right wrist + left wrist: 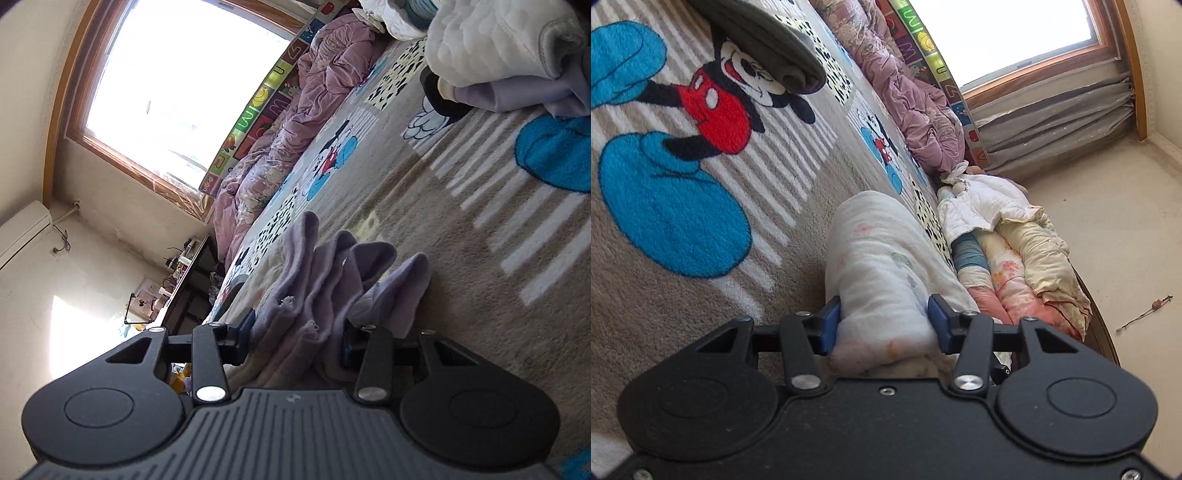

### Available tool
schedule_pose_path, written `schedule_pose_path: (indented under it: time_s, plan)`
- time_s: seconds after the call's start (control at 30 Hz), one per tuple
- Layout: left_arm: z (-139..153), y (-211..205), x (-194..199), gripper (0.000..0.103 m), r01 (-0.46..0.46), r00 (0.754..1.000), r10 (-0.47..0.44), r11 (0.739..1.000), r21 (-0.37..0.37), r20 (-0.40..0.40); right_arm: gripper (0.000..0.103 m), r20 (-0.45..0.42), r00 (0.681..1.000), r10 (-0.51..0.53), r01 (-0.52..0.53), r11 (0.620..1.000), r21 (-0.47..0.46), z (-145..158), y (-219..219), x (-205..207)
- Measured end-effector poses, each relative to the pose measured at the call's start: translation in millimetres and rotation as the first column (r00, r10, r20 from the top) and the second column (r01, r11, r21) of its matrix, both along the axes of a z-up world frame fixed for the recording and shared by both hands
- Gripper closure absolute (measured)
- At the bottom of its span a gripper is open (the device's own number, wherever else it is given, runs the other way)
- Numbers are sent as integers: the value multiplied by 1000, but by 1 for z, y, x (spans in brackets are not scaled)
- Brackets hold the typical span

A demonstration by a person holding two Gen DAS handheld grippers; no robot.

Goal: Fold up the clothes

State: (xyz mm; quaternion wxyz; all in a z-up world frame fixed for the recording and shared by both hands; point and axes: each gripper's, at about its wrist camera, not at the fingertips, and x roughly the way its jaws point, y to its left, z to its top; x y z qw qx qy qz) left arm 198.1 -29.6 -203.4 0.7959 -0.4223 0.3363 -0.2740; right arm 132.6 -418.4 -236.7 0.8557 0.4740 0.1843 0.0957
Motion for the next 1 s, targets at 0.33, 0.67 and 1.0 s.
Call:
schedule_pose_path:
  time_s: [0.33, 0.67, 1.0]
  plan:
    - [50, 84, 50, 56, -197, 959, 206, 978, -63, 193, 60, 142, 969, 203, -195, 979, -65, 60, 62, 124]
    - [106, 134, 131, 56, -374, 854, 372, 925, -66, 363, 60, 324, 895, 305, -307, 951, -48, 101, 123, 274]
    - [17, 127, 220, 31, -515, 835, 542, 708, 483, 97, 61, -67, 963, 260, -269, 931, -248, 4, 224, 381]
